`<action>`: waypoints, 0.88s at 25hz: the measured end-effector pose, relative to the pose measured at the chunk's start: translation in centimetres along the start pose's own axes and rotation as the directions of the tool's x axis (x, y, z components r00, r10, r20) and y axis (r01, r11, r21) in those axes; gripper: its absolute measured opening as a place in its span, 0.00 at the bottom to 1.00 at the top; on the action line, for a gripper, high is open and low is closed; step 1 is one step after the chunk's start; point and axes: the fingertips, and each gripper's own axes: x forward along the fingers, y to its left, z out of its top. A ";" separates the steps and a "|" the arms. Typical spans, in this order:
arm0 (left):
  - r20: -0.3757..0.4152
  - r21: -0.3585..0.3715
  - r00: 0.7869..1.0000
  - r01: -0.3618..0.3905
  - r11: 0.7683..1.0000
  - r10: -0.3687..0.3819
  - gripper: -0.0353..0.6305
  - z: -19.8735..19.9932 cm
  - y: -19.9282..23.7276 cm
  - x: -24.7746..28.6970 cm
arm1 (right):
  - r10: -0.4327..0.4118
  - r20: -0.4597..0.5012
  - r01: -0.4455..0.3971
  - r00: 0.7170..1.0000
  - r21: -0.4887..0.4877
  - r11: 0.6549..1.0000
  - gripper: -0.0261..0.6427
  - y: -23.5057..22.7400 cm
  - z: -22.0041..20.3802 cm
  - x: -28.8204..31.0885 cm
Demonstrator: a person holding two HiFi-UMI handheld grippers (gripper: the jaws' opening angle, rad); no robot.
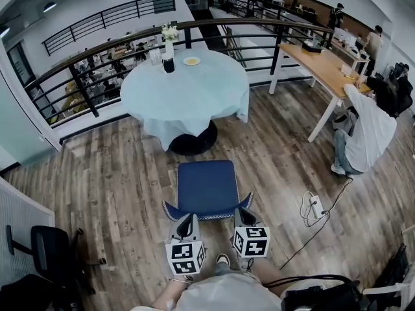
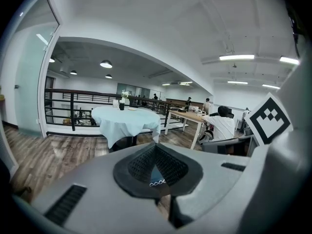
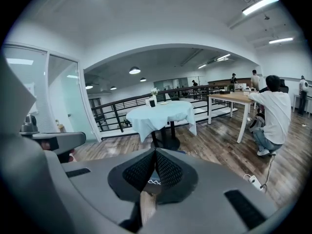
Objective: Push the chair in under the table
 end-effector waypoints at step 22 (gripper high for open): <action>-0.017 -0.046 0.997 -0.081 0.996 0.080 0.06 1.3 -0.4 6.0 | 0.090 -0.058 -0.091 0.994 -0.018 0.996 0.06 -4.1 2.0 5.2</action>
